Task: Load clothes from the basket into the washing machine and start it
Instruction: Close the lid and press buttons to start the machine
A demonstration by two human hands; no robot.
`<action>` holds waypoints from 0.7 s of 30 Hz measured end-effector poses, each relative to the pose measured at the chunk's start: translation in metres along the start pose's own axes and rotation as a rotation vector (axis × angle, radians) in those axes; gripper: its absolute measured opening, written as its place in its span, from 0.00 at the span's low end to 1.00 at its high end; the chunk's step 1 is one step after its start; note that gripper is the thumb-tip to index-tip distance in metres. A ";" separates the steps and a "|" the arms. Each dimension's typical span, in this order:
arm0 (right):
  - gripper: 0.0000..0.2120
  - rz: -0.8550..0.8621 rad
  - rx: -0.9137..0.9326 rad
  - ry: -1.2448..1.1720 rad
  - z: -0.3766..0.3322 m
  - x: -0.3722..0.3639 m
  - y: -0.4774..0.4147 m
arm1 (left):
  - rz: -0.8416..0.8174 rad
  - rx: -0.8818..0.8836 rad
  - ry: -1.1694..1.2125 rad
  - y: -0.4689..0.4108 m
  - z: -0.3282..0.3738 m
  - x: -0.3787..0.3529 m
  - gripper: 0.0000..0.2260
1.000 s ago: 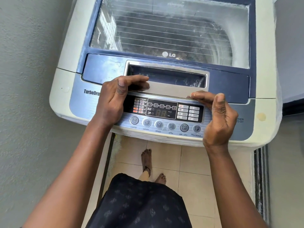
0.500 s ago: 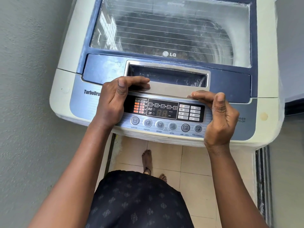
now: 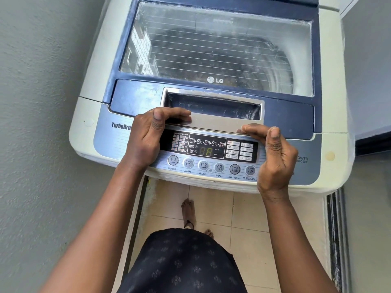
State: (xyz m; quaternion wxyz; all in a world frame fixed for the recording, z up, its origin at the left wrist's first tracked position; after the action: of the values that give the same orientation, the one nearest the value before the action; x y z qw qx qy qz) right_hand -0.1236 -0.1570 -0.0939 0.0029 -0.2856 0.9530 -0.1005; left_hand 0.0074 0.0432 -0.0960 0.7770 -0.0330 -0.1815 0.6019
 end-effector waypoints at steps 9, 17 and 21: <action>0.16 -0.023 0.026 0.029 0.000 0.000 -0.001 | -0.014 -0.027 -0.065 0.000 0.001 0.000 0.37; 0.03 -0.053 0.114 0.144 0.000 -0.002 -0.001 | -0.018 -0.044 -0.087 -0.001 0.003 0.001 0.36; 0.04 -0.051 0.118 0.165 0.003 -0.002 -0.002 | -0.013 -0.042 -0.086 -0.001 0.002 0.002 0.35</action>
State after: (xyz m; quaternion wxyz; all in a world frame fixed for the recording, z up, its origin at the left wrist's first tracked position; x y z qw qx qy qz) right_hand -0.1210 -0.1584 -0.0962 -0.0612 -0.2999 0.9349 -0.1798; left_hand 0.0075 0.0441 -0.0932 0.7715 -0.0225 -0.2275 0.5937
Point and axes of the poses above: each hand's wrist, its own y-axis away from the middle knuckle, its own x-axis out of the back of the hand, z = x × y, the point moved 8 cm from there along -y, towards the middle knuckle, and after that the axes turned 14 degrees about z, right-handed, at the moved point
